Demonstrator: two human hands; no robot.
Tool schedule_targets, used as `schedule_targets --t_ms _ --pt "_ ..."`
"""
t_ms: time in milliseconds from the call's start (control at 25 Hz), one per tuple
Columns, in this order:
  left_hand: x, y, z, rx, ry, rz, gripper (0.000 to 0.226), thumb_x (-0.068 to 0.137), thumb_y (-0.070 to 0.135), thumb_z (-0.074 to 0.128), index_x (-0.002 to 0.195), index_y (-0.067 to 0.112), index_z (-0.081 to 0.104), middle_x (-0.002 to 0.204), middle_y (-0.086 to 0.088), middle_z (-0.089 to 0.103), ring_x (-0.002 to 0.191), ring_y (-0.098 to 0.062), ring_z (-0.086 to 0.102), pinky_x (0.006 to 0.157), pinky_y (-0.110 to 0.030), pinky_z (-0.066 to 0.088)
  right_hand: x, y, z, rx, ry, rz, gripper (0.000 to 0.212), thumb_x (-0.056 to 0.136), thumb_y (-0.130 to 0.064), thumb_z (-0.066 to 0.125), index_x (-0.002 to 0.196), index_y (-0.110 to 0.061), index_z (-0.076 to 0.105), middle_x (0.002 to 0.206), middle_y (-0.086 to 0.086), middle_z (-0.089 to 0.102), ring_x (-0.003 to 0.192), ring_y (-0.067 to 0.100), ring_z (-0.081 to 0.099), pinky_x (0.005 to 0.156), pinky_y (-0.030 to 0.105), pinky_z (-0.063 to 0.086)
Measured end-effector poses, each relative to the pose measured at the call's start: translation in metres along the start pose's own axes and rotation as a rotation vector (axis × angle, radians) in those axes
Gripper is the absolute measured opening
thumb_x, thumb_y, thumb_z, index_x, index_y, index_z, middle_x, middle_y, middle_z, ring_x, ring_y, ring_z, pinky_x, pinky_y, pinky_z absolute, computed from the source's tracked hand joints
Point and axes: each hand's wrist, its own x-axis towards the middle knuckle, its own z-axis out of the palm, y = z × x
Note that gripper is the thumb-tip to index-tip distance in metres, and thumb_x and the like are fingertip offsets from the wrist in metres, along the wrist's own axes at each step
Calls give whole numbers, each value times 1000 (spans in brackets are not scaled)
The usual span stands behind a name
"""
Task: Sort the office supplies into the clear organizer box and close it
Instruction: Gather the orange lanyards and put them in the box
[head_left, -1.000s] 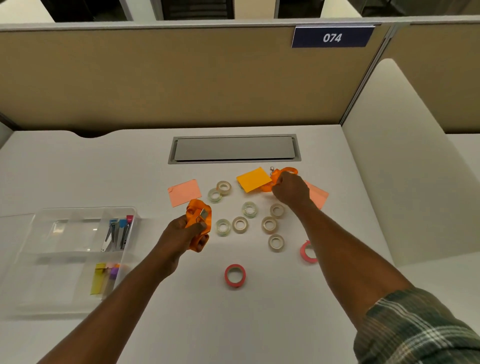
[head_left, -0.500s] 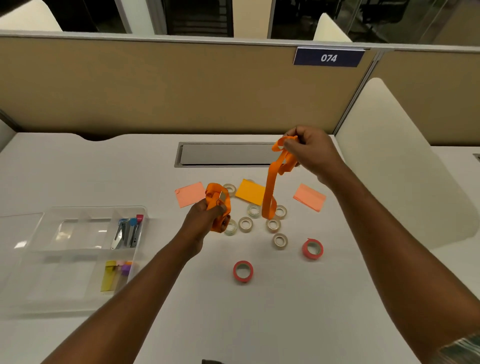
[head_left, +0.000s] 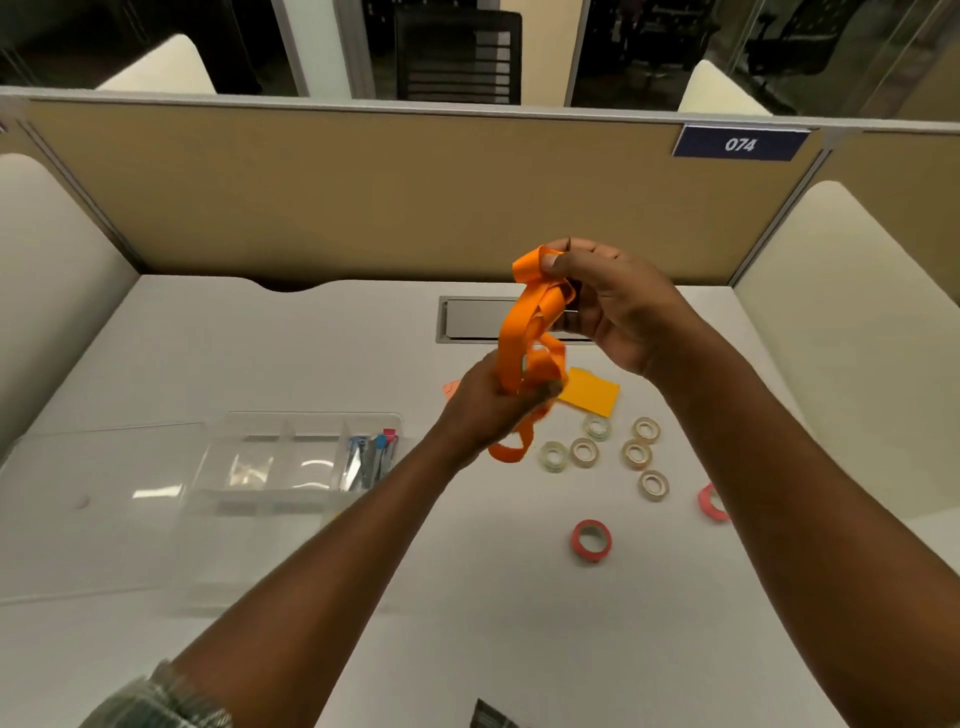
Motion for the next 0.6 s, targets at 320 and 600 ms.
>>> schedule_targets --t_ms 320,600 --pt "-43 -40 -105 -74 174 -114 13 88 27 63 98 22 69 80 4 71 73 -12 67 69 -30 54 34 101 81 161 293 357 18 92 -15 55 102 -7 69 87 10 69 82 25 71 76 40 60" --pt "-50 -31 -180 -56 266 -126 7 90 20 61 86 26 60 79 1 64 77 -15 63 68 -25 52 49 163 200 249 154 547 29 96 -33 56 107 -10 70 107 14 74 98 31 71 85 47 59"
